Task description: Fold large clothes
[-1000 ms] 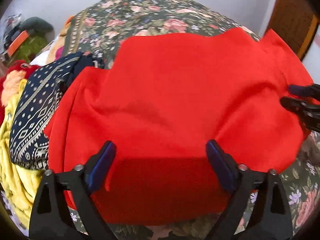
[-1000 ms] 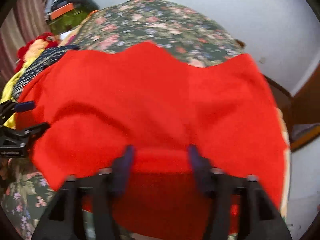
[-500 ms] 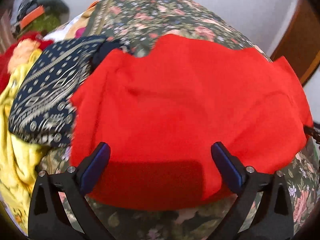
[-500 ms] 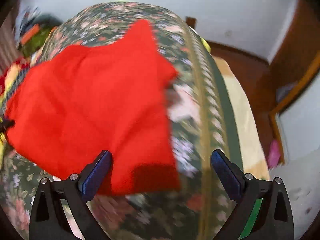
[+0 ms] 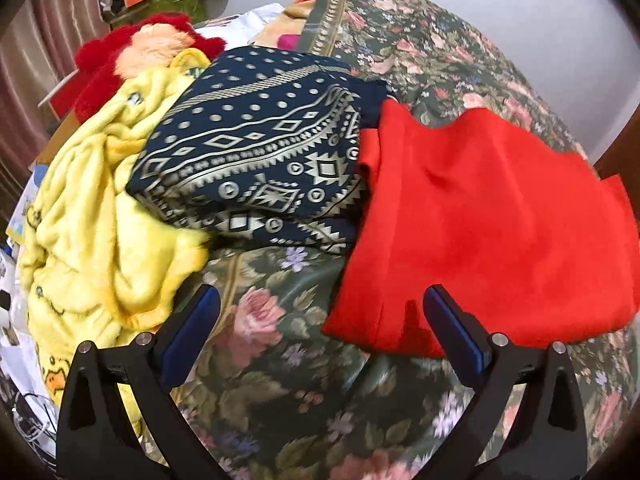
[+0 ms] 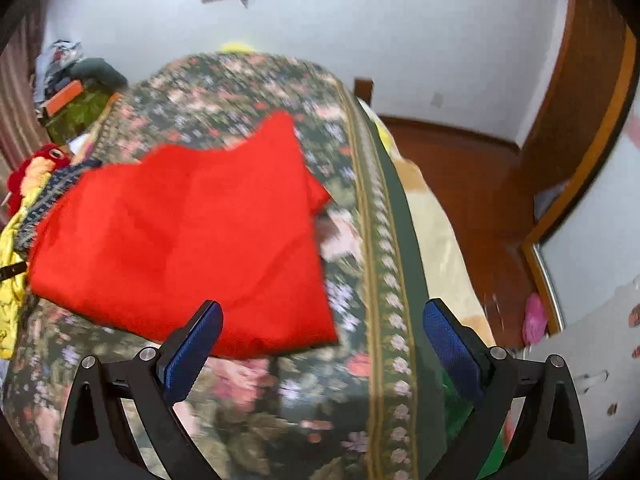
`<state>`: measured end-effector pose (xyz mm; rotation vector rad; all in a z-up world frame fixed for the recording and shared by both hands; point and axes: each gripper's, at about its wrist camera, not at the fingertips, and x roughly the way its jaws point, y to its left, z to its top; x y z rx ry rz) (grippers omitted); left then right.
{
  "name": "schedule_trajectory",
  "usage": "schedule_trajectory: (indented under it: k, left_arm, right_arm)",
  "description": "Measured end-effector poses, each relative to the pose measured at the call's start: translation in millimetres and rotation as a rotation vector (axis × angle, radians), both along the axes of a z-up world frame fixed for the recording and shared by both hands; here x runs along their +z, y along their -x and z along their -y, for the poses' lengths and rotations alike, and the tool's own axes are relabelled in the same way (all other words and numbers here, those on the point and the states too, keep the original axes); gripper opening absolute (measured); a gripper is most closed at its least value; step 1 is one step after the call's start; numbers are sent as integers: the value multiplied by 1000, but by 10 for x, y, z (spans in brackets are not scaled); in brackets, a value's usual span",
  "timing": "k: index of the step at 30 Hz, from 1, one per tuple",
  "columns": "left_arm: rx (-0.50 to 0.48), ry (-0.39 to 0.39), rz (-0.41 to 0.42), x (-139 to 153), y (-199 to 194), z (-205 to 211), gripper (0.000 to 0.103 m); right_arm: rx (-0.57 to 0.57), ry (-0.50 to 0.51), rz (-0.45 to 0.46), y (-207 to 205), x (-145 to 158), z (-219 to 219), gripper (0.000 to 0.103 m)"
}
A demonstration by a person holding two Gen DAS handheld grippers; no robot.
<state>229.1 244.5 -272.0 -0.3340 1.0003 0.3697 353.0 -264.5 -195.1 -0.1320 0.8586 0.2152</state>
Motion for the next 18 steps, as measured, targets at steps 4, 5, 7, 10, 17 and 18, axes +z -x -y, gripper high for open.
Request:
schedule_trajectory:
  k: [4, 5, 7, 10, 17, 18]
  left_arm:
    - [-22, 2, 29, 137, 140, 46, 103]
    - [-29, 2, 37, 171, 160, 74, 103]
    - [-43, 25, 65, 233, 214, 128, 103]
    - [-66, 87, 107, 288, 217, 227, 103]
    - [-105, 374, 127, 48, 130, 482, 103]
    - [-106, 428, 119, -28, 110, 508, 103]
  right_arm:
    - [41, -48, 66, 165, 300, -191, 99]
    - [49, -59, 76, 192, 352, -232, 99]
    - [64, -86, 92, 232, 439, -326, 99]
    - [96, -127, 103, 288, 520, -493, 99]
    - [171, -139, 55, 140, 350, -993, 99]
    - [184, -132, 36, 91, 271, -1086, 99]
